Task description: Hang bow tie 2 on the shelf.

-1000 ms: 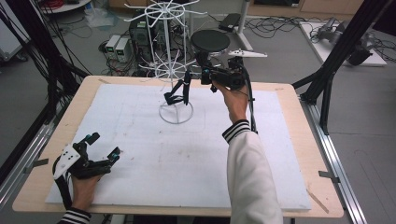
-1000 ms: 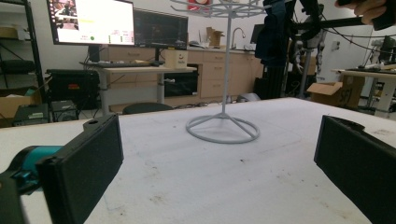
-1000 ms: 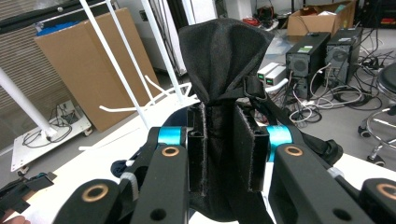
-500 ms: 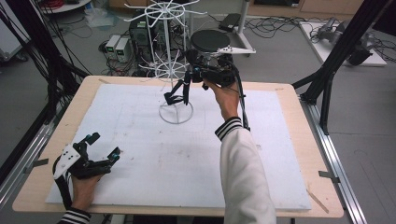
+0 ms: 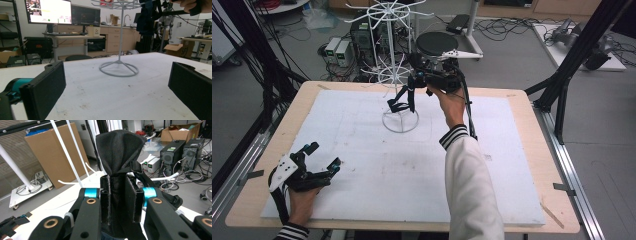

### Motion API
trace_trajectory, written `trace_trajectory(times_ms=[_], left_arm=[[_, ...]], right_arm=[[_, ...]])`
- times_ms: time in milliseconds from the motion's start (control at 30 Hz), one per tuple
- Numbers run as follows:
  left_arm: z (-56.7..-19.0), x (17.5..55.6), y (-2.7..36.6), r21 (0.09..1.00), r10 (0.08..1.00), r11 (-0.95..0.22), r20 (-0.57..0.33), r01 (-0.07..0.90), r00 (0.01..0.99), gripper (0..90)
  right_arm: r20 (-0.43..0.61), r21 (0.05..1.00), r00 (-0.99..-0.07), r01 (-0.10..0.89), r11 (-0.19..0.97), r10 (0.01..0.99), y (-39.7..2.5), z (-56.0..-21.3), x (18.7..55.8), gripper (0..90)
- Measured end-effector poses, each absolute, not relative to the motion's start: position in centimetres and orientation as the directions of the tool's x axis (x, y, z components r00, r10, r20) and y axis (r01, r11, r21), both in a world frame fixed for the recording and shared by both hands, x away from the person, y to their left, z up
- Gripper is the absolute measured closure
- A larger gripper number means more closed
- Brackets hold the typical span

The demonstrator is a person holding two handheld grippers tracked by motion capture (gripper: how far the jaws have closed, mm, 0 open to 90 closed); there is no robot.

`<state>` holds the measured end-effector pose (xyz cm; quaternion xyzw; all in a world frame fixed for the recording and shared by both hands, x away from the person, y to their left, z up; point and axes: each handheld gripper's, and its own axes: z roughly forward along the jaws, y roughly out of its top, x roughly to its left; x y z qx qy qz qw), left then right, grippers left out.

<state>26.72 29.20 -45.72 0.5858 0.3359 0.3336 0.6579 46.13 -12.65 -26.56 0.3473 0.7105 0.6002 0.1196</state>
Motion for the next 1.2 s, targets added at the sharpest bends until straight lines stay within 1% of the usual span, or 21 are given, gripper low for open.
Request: trace_trajectory(times_ms=[367,700,867,1000,1067,1200], left_arm=[[-45.7,26.7,29.2,0.994,0.832,0.095,-0.054,-0.047,0.552,1.7],[-45.7,26.7,29.2,0.994,0.832,0.098,-0.056,-0.047,0.551,1.7],[-45.7,26.7,29.2,0.994,0.832,0.095,-0.054,-0.047,0.553,1.7],[-45.7,26.7,29.2,0.994,0.832,0.095,-0.053,-0.047,0.553,1.7],[-45.7,26.7,29.2,0.994,0.832,0.095,-0.054,-0.047,0.553,1.7],[-45.7,26.7,29.2,0.994,0.832,0.096,-0.055,-0.046,0.552,1.7]], right_arm=[[0.266,0.932,-0.730,0.362,0.025,0.630,-12.3,-26.8,46.3,76.2],[0.255,0.933,-0.734,0.358,0.040,0.629,-12.2,-26.9,46.4,74.3],[0.231,0.934,-0.739,0.351,0.069,0.632,-11.9,-26.9,46.3,69.5],[0.215,0.936,-0.737,0.342,0.080,0.640,-11.7,-26.9,46.2,60.7],[0.213,0.933,-0.735,0.349,0.089,0.644,-11.6,-26.8,46.1,54.5],[0.222,0.926,-0.740,0.364,0.100,0.635,-11.5,-26.5,46.1,47.7]])
